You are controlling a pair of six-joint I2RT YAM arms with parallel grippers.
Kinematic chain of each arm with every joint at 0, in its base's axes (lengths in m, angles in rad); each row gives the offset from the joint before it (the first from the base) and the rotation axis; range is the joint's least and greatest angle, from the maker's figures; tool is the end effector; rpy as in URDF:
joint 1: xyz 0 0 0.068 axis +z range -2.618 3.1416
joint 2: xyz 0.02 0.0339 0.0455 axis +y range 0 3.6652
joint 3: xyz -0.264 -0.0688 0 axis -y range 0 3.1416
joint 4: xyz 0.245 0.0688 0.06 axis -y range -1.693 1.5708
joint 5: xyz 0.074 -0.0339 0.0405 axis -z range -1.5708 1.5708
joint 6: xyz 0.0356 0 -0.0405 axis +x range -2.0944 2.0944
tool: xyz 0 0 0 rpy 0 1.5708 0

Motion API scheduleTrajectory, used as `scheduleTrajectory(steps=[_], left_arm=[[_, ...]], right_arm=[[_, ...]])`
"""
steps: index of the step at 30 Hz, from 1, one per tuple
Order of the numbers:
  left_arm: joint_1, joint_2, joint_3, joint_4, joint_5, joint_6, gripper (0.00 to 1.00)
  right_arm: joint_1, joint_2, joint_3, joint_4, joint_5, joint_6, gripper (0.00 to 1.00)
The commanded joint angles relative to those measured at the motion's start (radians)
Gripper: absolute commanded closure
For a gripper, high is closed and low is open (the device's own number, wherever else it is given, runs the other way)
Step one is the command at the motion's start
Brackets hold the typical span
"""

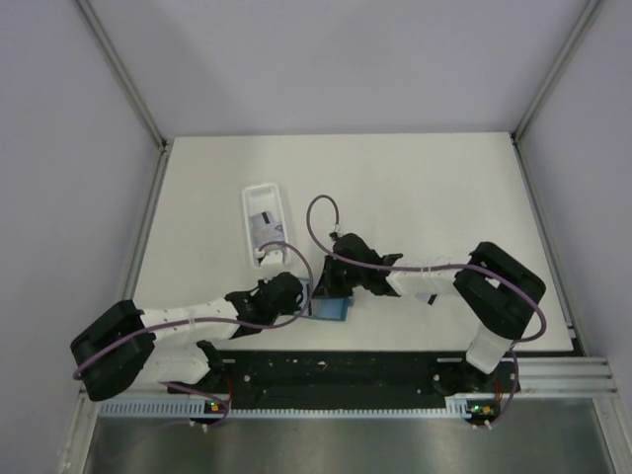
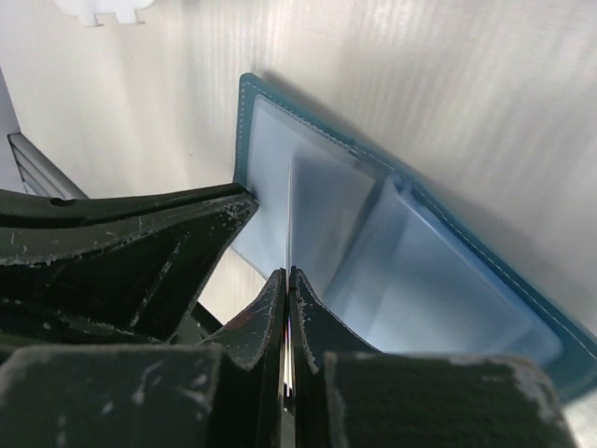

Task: Put the credit cards into the card holder
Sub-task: Insert the credit card into the card holder.

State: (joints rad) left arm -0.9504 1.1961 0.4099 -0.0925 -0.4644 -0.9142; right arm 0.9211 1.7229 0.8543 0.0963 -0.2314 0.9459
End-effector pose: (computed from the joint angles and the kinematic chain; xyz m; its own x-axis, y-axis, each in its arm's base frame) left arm 0.1330 -0.1587 0.1467 -0.7178 -0.2135 -0.6627 -0.0119 0.9554 -0.2950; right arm 0.2003 0.2772 0.1504 -0.9561 0.0464 -0.2893 -0.1692 0.7186 0.6746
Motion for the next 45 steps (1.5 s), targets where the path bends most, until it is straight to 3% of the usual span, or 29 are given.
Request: scheduleTrajectory(steps=[1,14,45], left_arm=[[0.001,0.01,-0.04,-0.03,0.047,-0.023,1.0],[0.001,-0.006,-0.052,-0.076,0.09,-0.074,1.0],[0.001,-0.039,-0.077,-0.085,0.105,-0.084,1.0]], right_arm=[[0.013,-0.103,-0.041,-0.032,0.116,0.008,1.0],[0.015,-0.144,-0.21,0.132,0.181,0.166,1.0],[0.015,-0.06,-0.258,0.253,0.152,0.209,1.0]])
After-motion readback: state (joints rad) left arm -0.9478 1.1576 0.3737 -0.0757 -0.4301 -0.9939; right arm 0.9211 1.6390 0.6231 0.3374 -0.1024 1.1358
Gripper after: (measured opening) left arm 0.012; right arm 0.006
